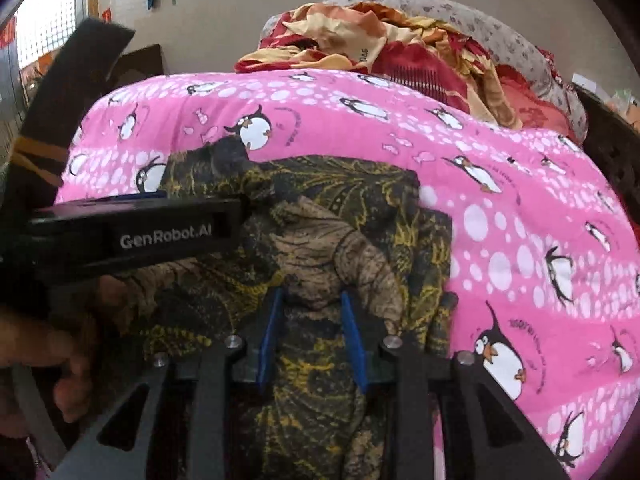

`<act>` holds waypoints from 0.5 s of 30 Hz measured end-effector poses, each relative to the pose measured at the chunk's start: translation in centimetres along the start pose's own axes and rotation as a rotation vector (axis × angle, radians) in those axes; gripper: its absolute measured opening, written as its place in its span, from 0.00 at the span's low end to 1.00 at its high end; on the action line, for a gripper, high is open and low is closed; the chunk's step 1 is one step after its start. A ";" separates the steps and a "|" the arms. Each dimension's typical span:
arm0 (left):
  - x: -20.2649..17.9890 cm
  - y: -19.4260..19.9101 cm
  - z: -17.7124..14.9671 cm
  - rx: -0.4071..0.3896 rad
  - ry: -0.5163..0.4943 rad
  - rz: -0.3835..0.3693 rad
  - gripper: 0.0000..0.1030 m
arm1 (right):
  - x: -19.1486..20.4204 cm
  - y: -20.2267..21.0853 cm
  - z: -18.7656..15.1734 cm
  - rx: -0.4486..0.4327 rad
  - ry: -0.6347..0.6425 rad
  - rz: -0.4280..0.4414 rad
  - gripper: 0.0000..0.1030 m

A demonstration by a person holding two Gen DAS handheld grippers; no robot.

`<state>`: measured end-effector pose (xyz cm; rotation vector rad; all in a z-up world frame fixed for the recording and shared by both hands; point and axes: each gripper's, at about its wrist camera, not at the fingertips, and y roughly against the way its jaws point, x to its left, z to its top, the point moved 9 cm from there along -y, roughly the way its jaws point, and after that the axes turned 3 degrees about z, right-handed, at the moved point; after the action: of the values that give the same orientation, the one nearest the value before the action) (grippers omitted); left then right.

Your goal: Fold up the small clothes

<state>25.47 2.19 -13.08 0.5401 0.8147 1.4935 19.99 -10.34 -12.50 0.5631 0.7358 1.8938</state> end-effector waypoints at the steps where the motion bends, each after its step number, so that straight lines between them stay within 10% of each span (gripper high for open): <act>1: 0.0 0.0 0.0 -0.001 0.002 -0.004 0.64 | -0.1 0.0 0.1 -0.002 -0.001 0.002 0.30; 15: 1.5 1.1 0.5 -0.085 0.186 -0.200 0.64 | -0.9 0.9 2.4 0.031 -0.101 0.043 0.29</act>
<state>24.97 3.80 -12.15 0.2504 0.9177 1.3991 21.31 -10.86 -10.22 0.6931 0.6933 1.8814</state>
